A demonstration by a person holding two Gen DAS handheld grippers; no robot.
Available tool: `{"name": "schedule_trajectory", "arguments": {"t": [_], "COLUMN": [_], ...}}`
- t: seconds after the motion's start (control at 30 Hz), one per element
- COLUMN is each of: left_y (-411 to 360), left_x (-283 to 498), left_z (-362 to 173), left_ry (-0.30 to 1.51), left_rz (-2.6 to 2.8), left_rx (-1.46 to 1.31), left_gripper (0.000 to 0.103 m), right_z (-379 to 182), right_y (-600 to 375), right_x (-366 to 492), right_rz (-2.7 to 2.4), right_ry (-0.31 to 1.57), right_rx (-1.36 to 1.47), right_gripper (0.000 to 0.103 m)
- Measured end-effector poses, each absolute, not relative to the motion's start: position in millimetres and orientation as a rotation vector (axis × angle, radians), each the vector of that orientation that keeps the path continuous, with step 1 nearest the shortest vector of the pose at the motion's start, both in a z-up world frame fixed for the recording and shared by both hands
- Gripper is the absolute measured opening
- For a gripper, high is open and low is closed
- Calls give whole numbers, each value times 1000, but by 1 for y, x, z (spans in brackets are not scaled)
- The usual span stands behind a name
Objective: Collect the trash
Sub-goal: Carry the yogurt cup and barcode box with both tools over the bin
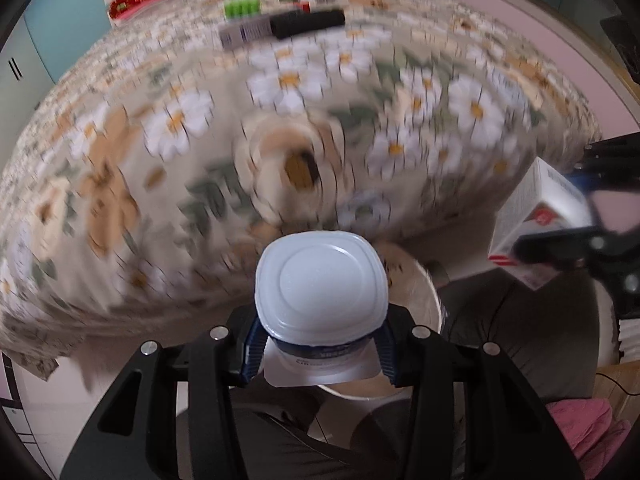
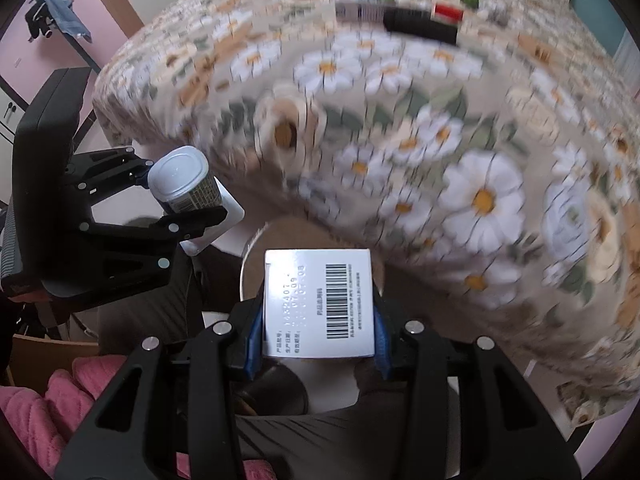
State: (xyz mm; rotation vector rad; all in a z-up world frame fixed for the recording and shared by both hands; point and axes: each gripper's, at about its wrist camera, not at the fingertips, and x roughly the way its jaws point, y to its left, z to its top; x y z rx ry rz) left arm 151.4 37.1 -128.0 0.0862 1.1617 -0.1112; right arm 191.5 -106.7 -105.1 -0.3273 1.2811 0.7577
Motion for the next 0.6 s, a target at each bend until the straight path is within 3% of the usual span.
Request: {"name": "schedule_trajectory", "arguments": {"t": [0.6], "left_y": [33], "left_x": [147], "left_z": [-248], "left_ry": [1371], "left_rz": [-93], "left_rx": [-47], "left_gripper": [48], "right_z": [-232], "right_y": [-86], "right_x": [173], "right_rz": [722], "right_ry": [1478], "right_rx": [-293], "right_gripper": [44]}}
